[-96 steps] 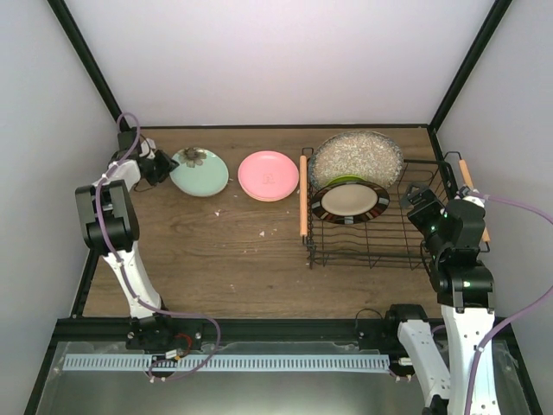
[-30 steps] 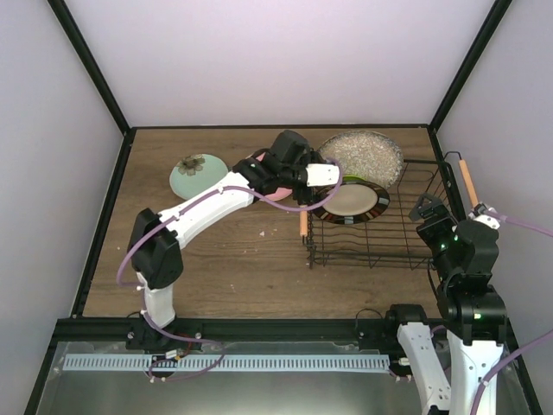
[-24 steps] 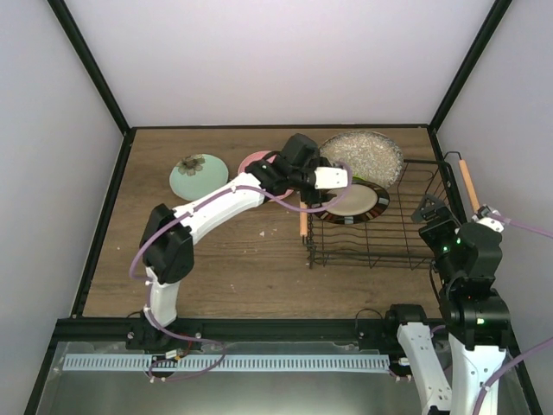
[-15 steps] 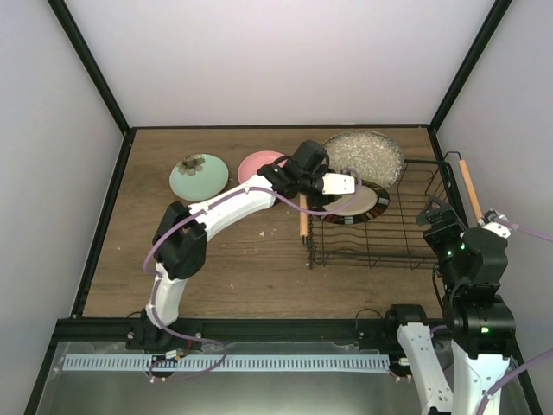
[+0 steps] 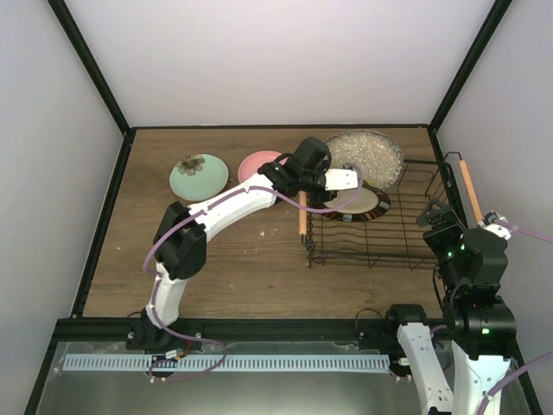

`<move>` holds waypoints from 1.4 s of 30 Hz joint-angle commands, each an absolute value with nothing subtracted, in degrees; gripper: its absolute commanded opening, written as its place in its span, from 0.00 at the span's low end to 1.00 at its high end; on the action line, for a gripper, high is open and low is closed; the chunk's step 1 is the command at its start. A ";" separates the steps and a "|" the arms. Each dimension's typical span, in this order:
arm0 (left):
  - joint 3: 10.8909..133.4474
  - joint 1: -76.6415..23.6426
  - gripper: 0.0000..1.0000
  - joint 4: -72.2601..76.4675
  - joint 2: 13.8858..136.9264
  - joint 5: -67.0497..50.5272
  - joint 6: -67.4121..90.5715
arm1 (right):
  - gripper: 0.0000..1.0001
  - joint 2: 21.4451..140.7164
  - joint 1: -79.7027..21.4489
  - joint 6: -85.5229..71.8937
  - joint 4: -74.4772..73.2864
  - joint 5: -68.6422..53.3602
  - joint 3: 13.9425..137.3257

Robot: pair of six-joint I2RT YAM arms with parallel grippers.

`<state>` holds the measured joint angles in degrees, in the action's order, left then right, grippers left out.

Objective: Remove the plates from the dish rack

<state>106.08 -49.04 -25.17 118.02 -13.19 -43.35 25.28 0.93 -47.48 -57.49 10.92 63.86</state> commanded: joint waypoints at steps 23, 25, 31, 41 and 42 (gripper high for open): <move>123.55 -48.03 0.04 -15.54 105.42 -17.64 -24.38 | 1.00 23.87 0.35 -48.73 -56.28 10.64 62.82; 123.38 -46.10 0.04 -10.56 101.71 -18.33 -20.85 | 1.00 24.01 0.35 -48.78 -55.63 10.26 62.40; 123.02 -34.96 0.04 0.04 93.38 -15.37 -9.19 | 1.00 24.38 0.33 -48.97 -53.77 8.68 60.26; 118.94 4.08 0.04 -3.55 95.41 -18.45 22.84 | 1.00 26.34 0.35 -49.01 -49.40 5.38 56.69; 118.17 7.41 0.04 -5.17 97.03 -21.50 26.72 | 1.00 26.70 0.35 -49.00 -48.96 4.96 56.54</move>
<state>120.36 -2.59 -4.40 91.46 -14.50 6.66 25.36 0.93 -48.75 -52.38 6.79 57.19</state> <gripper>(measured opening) 0.056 0.998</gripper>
